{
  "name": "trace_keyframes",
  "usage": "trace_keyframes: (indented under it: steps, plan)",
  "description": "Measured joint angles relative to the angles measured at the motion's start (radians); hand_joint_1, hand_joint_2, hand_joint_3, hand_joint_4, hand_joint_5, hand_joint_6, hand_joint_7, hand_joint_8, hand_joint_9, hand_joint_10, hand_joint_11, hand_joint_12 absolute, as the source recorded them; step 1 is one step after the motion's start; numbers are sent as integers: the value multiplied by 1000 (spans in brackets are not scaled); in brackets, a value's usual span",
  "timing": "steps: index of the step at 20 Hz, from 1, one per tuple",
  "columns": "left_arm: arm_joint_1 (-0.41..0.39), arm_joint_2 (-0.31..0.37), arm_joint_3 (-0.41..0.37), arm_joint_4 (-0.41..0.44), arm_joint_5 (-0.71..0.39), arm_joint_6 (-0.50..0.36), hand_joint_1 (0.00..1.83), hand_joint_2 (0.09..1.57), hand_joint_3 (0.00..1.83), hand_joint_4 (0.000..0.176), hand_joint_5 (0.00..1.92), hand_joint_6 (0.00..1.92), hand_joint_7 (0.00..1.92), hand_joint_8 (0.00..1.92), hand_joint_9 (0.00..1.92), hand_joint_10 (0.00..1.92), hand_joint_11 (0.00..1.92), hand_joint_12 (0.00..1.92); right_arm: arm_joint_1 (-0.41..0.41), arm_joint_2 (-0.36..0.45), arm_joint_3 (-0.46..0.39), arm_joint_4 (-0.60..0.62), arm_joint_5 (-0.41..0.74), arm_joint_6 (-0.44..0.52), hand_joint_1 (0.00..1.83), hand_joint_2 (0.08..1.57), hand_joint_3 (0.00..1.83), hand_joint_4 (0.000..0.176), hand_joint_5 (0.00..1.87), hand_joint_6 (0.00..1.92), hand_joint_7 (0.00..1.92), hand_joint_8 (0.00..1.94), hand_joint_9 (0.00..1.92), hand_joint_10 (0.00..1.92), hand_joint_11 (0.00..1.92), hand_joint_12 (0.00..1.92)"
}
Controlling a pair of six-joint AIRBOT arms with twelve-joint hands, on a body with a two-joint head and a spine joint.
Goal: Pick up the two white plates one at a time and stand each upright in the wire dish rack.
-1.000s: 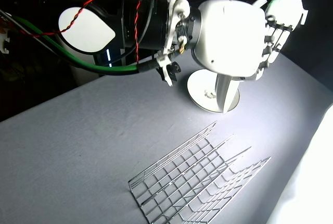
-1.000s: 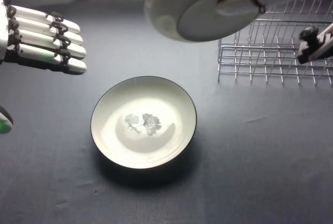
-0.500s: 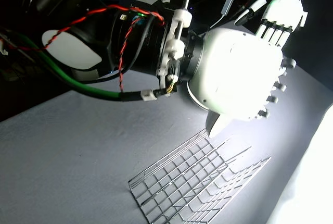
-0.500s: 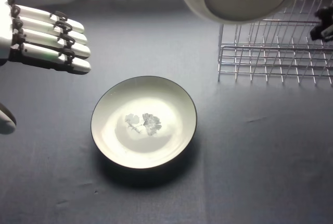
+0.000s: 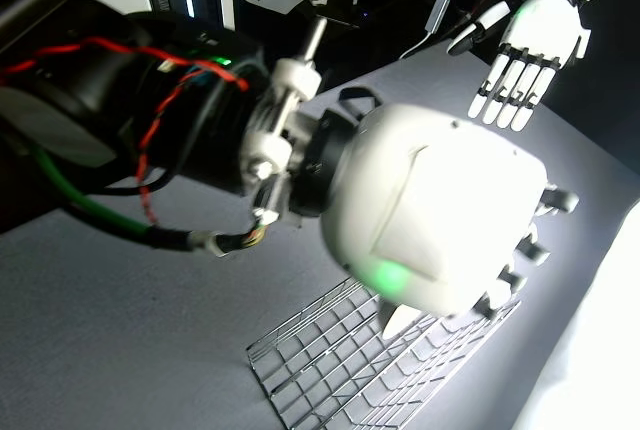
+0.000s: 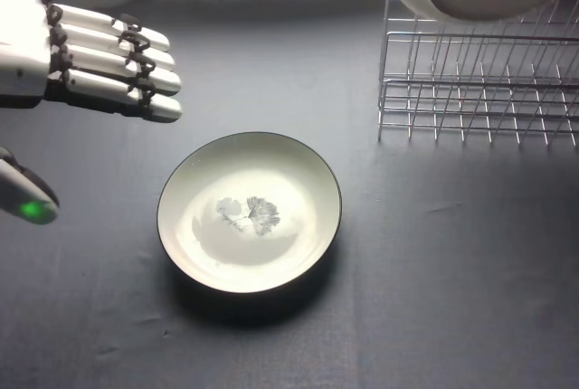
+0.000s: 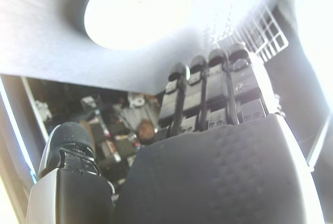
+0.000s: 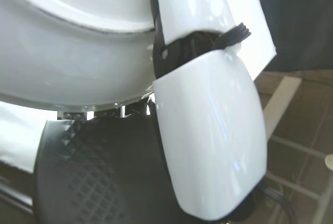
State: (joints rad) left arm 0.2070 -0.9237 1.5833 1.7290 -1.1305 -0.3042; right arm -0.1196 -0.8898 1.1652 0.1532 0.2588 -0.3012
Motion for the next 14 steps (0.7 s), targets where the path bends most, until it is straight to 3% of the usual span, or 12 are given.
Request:
trace_keyframes:
  steps: [1,2,3,4,8,13,14]
  plan:
    - [5,-7,3,-10,5,1,0,1081,4,0,85,3,34,6,0,0,0,0,-12,8,0,0,0,0,1482,1032,1,0,1092,688,1148,595,1183,730,876,1359]
    - [13,-10,2,-16,13,1,0,1082,5,0,85,3,33,5,0,0,0,0,-20,9,4,0,3,0,1499,1034,1,0,1078,697,1147,596,1194,693,857,1434]
    - [28,-10,-3,-21,21,4,0,1075,1,0,84,2,31,4,0,0,0,0,-23,10,9,0,6,0,1421,1030,2,0,1076,730,1139,641,1176,816,910,1158]
    - [46,-16,-8,-21,31,3,0,1073,0,0,84,2,31,3,0,0,0,0,-39,12,19,0,17,0,1404,1036,0,0,1079,735,1121,678,1145,891,939,1050]
    - [113,-39,-35,-55,44,18,0,1070,0,0,87,2,41,6,0,0,0,0,-85,13,45,1,32,-1,1399,1035,0,0,1081,735,1117,693,1146,884,961,959]
    - [172,-46,-36,-90,76,19,0,1077,2,0,101,6,54,8,11,4,0,0,-147,13,78,3,47,-2,1399,1038,1,0,1060,758,1110,699,1152,889,969,964]
    - [179,-59,-23,-93,72,21,0,1077,1,0,94,2,44,3,2,0,0,0,-162,13,82,3,53,-3,1480,1038,5,0,1061,710,1111,651,1172,755,890,1370]
